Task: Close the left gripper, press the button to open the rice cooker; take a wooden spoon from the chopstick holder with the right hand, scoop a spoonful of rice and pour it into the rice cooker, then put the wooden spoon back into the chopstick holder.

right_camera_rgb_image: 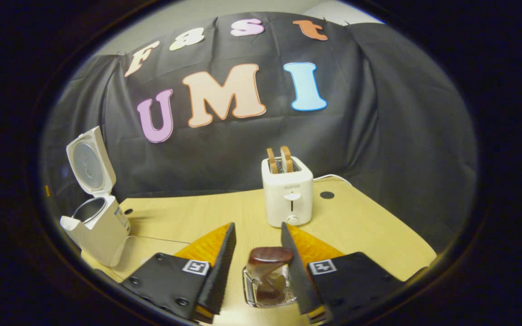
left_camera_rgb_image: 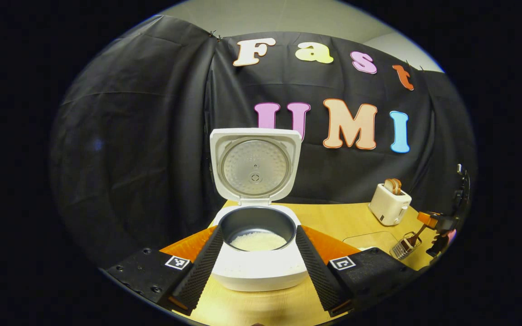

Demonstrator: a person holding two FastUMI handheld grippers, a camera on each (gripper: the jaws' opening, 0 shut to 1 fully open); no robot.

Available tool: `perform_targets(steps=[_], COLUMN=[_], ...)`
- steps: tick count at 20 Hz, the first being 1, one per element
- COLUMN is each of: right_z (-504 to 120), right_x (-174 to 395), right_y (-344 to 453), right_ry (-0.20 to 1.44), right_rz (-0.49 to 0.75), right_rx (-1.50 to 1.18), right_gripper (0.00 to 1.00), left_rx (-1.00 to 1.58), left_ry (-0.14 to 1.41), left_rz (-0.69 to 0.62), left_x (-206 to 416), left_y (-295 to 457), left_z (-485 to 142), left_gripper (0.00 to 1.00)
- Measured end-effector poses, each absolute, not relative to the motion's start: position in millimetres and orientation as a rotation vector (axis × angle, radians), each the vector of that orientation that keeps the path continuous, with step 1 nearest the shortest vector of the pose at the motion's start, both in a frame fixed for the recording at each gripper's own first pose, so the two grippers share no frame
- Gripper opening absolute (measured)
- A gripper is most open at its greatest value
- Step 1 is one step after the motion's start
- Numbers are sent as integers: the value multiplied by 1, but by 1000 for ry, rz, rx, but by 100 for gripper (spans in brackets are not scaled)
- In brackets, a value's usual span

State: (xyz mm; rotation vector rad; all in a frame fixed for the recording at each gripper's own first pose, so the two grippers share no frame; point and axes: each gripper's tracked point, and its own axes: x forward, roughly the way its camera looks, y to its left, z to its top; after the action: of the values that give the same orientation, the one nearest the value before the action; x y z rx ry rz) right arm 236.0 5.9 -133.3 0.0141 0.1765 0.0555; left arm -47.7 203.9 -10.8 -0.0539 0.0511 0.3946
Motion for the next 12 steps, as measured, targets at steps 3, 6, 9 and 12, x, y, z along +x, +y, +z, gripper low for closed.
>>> perform_targets(steps=[3, 6, 9, 12], right_z=[-116, -100, -82, -68], right_x=[225, 211, 193, 168], right_y=[-4, -14, -25, -30], right_ry=[154, 139, 113, 92], right_rz=[38, 17, -12, -37], right_rx=[24, 30, 39, 49], right_gripper=[90, 96, 95, 95], left_rx=[-83, -102, -103, -129], left_ry=[19, -15, -57, -90], left_rz=[359, 319, 291, 259], left_x=[-39, -27, -15, 4], left_y=[201, 200, 203, 208], left_z=[0, 18, 45, 73], left_gripper=[96, 95, 95, 94])
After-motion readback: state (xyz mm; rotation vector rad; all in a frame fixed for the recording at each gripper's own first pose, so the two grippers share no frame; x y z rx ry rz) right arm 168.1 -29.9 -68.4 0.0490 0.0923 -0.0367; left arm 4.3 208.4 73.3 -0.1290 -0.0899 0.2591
